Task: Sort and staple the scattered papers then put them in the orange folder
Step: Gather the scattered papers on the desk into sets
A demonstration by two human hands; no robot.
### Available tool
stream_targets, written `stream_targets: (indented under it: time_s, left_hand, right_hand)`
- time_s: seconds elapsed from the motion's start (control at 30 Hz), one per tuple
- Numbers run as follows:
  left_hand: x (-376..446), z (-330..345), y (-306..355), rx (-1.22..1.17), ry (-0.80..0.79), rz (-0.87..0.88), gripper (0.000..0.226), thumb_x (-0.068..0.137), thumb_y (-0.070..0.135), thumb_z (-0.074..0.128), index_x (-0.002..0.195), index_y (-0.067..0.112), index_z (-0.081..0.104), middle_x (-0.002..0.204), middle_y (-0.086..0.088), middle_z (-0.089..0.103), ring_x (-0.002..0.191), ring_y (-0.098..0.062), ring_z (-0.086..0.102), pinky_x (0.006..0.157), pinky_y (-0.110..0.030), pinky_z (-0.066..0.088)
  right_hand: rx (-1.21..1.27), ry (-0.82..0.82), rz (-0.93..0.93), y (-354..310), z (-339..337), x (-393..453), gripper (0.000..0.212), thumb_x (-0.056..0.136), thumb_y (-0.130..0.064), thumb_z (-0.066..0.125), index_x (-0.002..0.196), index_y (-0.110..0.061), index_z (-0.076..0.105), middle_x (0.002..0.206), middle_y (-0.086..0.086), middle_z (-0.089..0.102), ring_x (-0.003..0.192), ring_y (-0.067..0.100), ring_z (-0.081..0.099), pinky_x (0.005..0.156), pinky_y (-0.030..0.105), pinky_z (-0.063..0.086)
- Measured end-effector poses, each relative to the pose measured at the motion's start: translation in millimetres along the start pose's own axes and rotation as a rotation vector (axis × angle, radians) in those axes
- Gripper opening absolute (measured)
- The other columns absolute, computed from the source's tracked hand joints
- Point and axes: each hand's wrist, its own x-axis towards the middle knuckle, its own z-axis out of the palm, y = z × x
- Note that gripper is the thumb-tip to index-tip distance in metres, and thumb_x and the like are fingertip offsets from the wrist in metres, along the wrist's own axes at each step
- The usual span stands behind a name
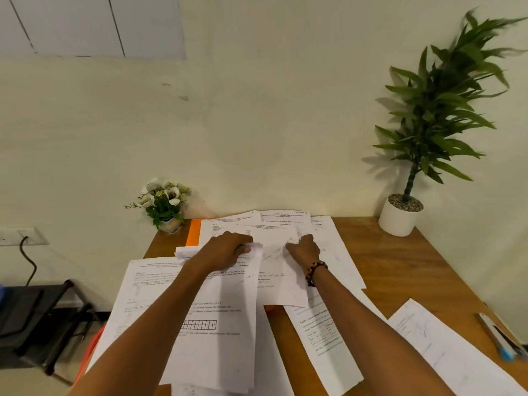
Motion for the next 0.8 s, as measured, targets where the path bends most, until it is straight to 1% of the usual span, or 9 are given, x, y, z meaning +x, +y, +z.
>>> stream_targets:
  time_s: [0.1,0.17,0.23,0.33,0.43,0.53,0.63,0.7,0.8]
  left_hand:
    - [-1.4,-1.9,-1.8,-0.004,0.007,-0.002,0.018,0.105,0.030,0.047,0.096,0.025,0.062,0.101,0.003,0.072,0.094,-0.022,0.063,0.075,-0.038,0.052]
    - [-1.9,-3.4,-2.4,-0.010,0.009,0.003,0.019,0.105,0.030,0.047,0.091,0.027,0.059,0.096,0.005,0.071,0.090,-0.020,0.062,0.070,-0.037,0.050]
    - [-2.3,-5.2,-2.9,-0.026,0.014,0.007,0.020,0.105,0.029,0.047,0.087,0.029,0.056,0.092,0.007,0.069,0.087,-0.019,0.061,0.067,-0.035,0.047]
    - [-2.9,-8.3,-4.3,-0.048,0.040,0.020,0.020,0.104,0.027,0.047,0.086,0.027,0.057,0.085,0.008,0.066,0.082,-0.017,0.059,0.066,-0.037,0.048]
    - [-0.9,-15.7,-2.1,-0.083,0.085,0.042,0.022,0.103,0.027,0.048,0.082,0.031,0.054,0.075,0.014,0.059,0.075,-0.013,0.056,0.062,-0.035,0.044]
    - [2.6,-32.7,4.4,-0.160,0.195,0.098,0.016,0.102,0.032,0.048,0.089,0.032,0.059,0.077,0.017,0.056,0.075,-0.013,0.057,0.065,-0.039,0.049]
    - [9.2,-48.6,10.6,-0.106,0.380,0.172,0.017,0.102,0.034,0.051,0.105,0.022,0.062,0.114,0.005,0.055,0.081,-0.019,0.061,0.066,-0.037,0.051]
    - [13.7,-60.7,18.4,-0.115,0.491,0.177,0.011,0.103,0.030,0.053,0.105,0.022,0.060,0.134,0.002,0.044,0.075,-0.020,0.060,0.064,-0.034,0.050]
    - [21.9,-73.2,26.0,-0.205,0.560,0.184,0.014,0.101,0.034,0.052,0.101,0.023,0.061,0.143,0.002,0.041,0.082,-0.020,0.066,0.072,-0.036,0.055]
  right_hand:
    - [0.111,0.009,0.023,-4.6,-1.1,9.9,0.030,0.079,-0.013,0.074,0.094,-0.006,0.049,0.084,0.005,0.056,0.092,0.030,0.060,0.079,0.037,0.052]
    - [0.267,0.093,0.045,-8.8,-3.1,7.9,0.013,0.080,0.001,0.071,0.083,0.001,0.058,0.080,0.010,0.062,0.084,0.033,0.065,0.072,0.039,0.055]
    - [0.330,0.208,-0.029,-11.5,-7.9,3.6,0.007,0.082,0.007,0.063,0.080,0.000,0.062,0.080,0.013,0.059,0.081,0.031,0.062,0.063,0.035,0.049]
    - [0.245,0.374,-0.202,-19.2,-19.6,-6.8,0.015,0.093,0.003,0.053,0.103,-0.004,0.061,0.099,0.012,0.063,0.092,0.029,0.059,0.072,0.035,0.045]
    - [0.123,0.462,-0.406,-25.5,-36.5,-10.0,0.013,0.095,0.001,0.049,0.096,-0.012,0.051,0.087,0.009,0.061,0.075,0.031,0.056,0.059,0.032,0.038]
    - [-0.003,0.327,-0.593,-33.7,-56.3,-7.4,0.023,0.093,0.000,0.050,0.085,-0.019,0.040,0.073,0.001,0.047,0.065,0.026,0.042,0.055,0.031,0.028]
    - [-0.006,0.053,-0.741,-41.6,-73.0,-13.3,0.013,0.096,-0.005,0.056,0.084,-0.008,0.051,0.077,0.004,0.055,0.071,0.023,0.047,0.064,0.033,0.033]
    - [-0.012,-0.074,-0.794,-45.6,-76.8,-21.4,0.006,0.098,-0.007,0.056,0.096,-0.005,0.061,0.092,0.006,0.065,0.084,0.019,0.056,0.074,0.034,0.041]
    - [-0.022,-0.115,-0.878,-51.1,-76.5,-34.0,0.019,0.100,-0.008,0.051,0.081,-0.008,0.049,0.075,0.007,0.049,0.072,0.013,0.041,0.066,0.033,0.031]
